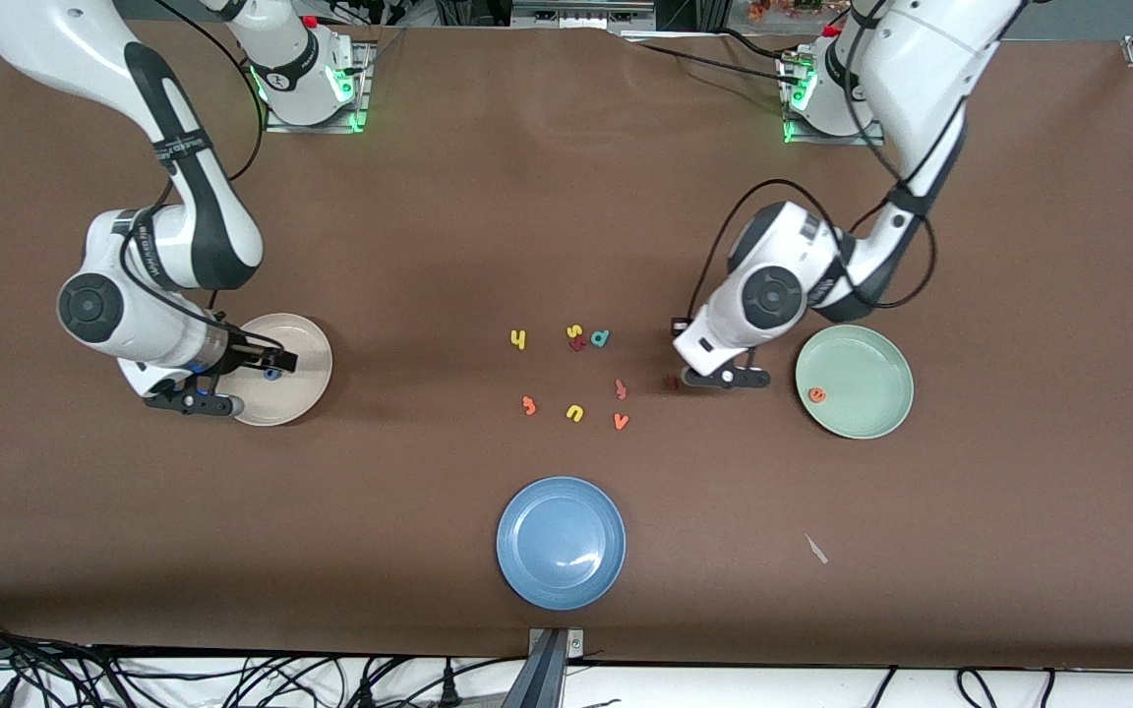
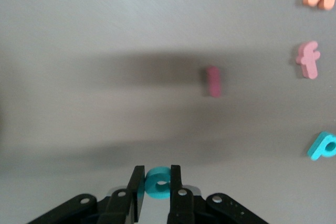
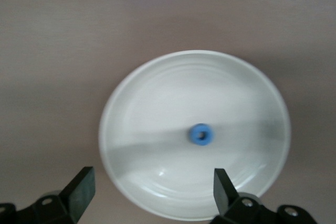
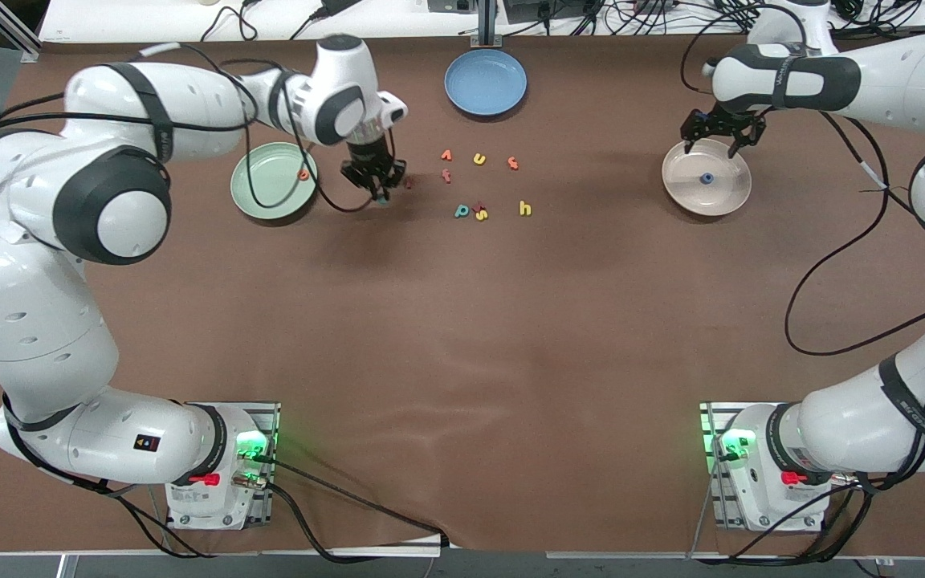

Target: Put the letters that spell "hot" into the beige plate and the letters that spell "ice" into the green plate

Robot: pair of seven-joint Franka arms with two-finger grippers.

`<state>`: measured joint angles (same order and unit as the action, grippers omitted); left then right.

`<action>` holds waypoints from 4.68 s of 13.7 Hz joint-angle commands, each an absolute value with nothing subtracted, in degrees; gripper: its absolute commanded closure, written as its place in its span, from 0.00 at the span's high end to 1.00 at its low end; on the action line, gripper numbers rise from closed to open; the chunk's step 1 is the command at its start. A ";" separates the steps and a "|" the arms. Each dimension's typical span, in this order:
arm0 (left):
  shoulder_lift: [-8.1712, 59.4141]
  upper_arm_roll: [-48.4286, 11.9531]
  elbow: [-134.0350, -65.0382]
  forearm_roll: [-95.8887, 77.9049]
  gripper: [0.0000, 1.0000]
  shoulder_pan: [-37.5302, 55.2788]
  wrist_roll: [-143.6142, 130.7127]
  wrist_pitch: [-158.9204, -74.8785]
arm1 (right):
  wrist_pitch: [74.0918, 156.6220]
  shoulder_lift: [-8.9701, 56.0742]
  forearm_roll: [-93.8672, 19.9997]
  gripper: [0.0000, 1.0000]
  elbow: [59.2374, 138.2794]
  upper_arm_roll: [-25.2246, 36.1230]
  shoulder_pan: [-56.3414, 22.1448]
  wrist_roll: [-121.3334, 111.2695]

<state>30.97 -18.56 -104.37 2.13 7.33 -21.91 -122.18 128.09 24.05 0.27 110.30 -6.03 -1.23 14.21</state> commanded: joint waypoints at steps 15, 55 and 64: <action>31.03 -18.46 -103.10 15.29 1.00 -8.35 5.54 -118.21 | 140.27 36.55 1.13 1.00 101.26 -7.47 -30.84 48.61; 45.09 -19.42 -93.52 7.91 0.01 12.04 -25.93 -130.70 | 133.24 44.12 6.06 0.42 91.32 -7.91 -33.05 49.48; 36.74 -18.98 -92.02 9.13 0.00 5.28 -24.96 -115.16 | 133.33 44.30 5.19 0.06 90.97 -8.00 -32.96 49.48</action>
<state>39.42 -18.86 -90.75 6.87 7.07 -24.58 -119.48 133.91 43.84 6.40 92.22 -7.83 -33.05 49.73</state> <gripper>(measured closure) 0.925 0.762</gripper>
